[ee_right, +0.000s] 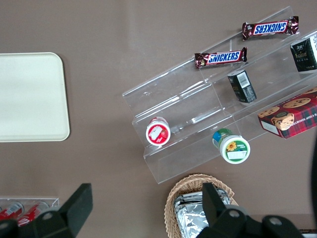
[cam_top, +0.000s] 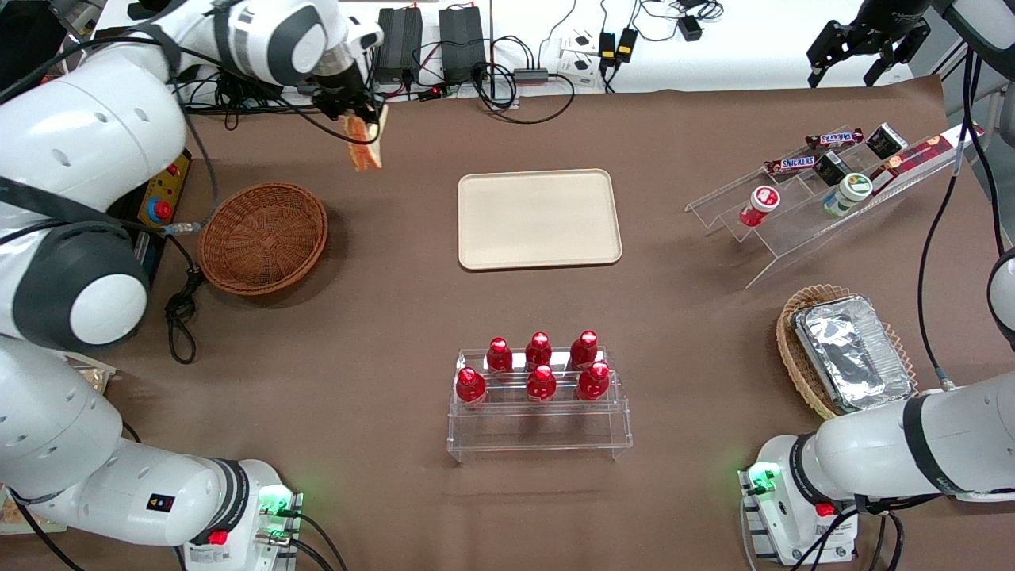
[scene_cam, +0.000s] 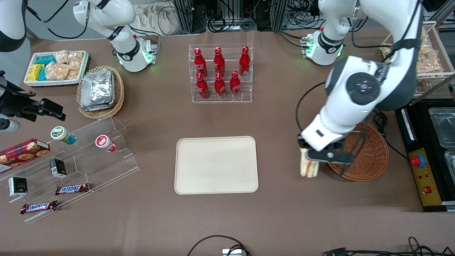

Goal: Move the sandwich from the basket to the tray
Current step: 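Carry the sandwich with the left gripper over the cream tray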

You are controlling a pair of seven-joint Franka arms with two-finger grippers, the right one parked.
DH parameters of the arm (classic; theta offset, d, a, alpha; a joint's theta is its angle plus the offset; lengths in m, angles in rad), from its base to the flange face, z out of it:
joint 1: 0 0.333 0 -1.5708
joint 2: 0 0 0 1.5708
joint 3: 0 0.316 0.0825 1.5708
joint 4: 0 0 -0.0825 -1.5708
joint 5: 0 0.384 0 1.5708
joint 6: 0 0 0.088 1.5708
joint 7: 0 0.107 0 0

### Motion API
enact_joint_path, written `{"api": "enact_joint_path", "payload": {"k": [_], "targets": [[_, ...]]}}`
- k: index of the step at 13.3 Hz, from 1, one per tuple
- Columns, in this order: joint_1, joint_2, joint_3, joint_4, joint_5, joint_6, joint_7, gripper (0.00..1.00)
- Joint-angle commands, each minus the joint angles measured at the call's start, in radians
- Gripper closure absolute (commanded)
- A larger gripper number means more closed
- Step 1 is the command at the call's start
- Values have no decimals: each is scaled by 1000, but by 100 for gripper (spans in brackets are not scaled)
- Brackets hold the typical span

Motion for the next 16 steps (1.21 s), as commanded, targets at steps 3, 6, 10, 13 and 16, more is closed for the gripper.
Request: {"api": "enact_joint_path", "payload": {"k": [3, 6, 10, 13, 16], "targets": [[-136, 187, 12, 183, 100, -37, -217, 83], [-190, 286, 12, 283, 106, -35, -279, 83], [-256, 382, 13, 353, 107, -20, -303, 82], [-298, 450, 15, 361, 135, 38, -308, 82], [-312, 508, 15, 361, 140, 97, -322, 82]]}}
